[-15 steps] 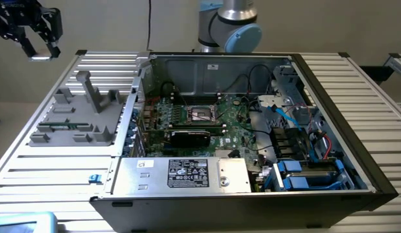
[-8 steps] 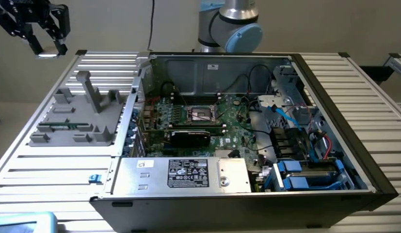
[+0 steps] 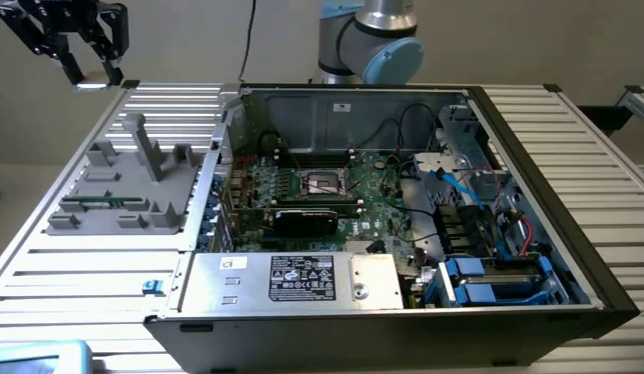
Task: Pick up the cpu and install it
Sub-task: 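Pick up the cpu and move it towards the insertion slot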
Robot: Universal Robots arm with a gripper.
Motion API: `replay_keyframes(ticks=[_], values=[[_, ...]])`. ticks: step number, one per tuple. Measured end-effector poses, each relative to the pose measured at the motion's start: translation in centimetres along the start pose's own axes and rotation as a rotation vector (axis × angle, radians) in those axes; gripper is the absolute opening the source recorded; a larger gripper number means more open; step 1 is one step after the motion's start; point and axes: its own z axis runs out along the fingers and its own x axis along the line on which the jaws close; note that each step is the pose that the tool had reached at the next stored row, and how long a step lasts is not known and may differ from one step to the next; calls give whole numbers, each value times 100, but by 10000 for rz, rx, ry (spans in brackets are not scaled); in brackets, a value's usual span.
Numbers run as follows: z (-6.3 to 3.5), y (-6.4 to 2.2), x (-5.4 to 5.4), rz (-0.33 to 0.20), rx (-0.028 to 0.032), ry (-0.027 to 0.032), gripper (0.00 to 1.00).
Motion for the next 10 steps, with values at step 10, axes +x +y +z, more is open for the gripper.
replay_keyframes(ticks=[10], values=[[-17,-2,-145,2,-1,35,55]])
